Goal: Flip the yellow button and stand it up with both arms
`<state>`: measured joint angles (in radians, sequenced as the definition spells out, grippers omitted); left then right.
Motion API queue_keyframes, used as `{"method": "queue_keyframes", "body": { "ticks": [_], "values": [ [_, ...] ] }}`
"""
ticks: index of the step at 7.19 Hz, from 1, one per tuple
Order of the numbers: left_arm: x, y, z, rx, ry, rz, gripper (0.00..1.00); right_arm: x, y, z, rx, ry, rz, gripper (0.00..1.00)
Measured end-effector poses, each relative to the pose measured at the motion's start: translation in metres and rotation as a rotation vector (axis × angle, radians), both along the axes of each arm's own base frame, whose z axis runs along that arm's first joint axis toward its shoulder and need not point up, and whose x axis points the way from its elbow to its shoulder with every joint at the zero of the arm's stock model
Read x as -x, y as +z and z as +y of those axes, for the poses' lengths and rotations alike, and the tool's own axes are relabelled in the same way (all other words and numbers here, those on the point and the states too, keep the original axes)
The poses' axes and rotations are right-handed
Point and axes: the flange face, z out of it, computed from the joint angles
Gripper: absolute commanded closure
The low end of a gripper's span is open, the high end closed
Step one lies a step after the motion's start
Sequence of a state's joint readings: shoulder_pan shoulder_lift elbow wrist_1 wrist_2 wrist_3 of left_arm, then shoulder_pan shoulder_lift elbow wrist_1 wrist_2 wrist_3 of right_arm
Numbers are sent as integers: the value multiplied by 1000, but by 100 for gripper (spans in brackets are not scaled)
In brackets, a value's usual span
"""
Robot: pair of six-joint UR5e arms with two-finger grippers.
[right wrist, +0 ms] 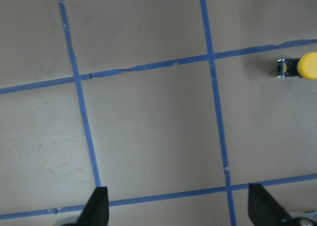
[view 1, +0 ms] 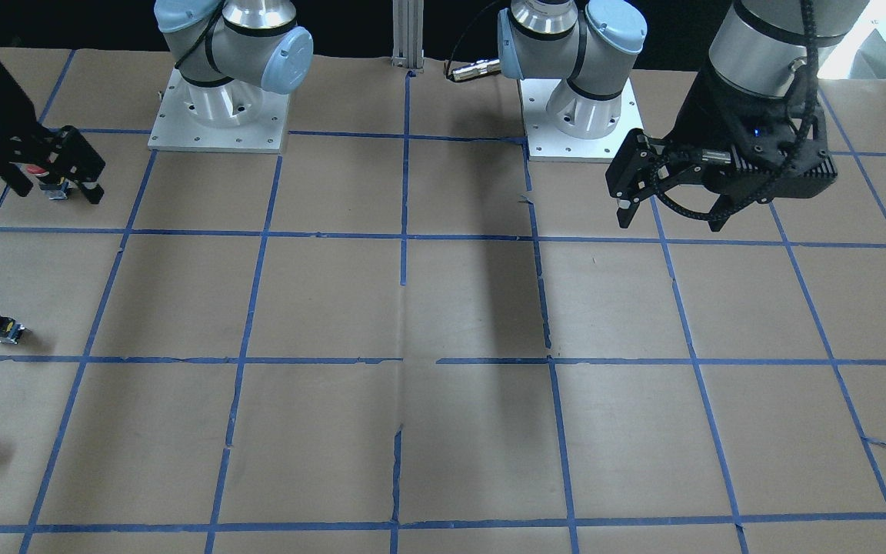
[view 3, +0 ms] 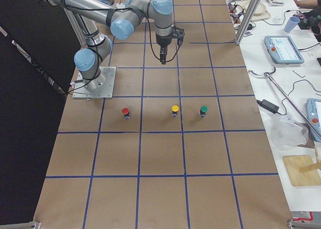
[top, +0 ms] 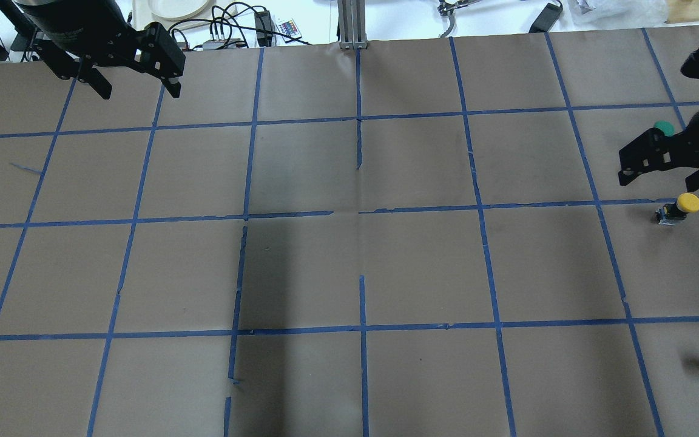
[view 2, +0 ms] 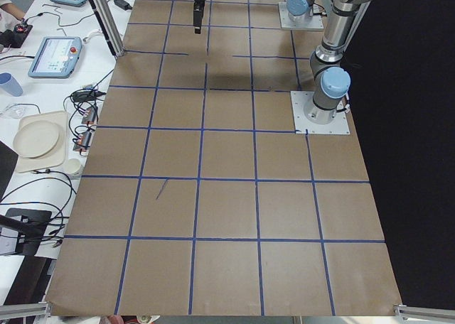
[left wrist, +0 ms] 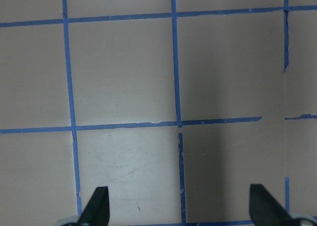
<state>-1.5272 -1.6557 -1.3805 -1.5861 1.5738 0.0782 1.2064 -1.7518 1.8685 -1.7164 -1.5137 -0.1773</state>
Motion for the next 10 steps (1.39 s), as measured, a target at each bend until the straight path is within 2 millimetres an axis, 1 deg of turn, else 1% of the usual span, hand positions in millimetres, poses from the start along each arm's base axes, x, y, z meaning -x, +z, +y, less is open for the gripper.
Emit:
{"method": "queue_keyframes", "body": {
  "ticks": [2,3,4,5,6,7,8,10],
  "values": [
    [0,0,-1,0,0,3,0,-63,29,11,-25,-105,-10,0],
    [0,-1,-2,-1,0,5,0,-88,49,14,-26,-121,-11,0],
    [0,-1,-2,-1,0,6,0,-104,67,17,-33,-120,-12,0],
    [0,-1,-2,-1,0,6,0,-114,77,20,-48,-109,-12,0],
    [0,-2,-3,-2,1,6,0,-126,78,22,-62,-85,-13,0],
    [0,-4,-4,-7,3,7,0,-135,72,22,-77,-66,-14,0],
    [3,-9,-4,-19,6,9,0,-139,66,21,-90,-57,-12,0],
    [15,-9,10,-39,12,7,0,-140,61,18,-102,-49,4,0]
  ]
}}
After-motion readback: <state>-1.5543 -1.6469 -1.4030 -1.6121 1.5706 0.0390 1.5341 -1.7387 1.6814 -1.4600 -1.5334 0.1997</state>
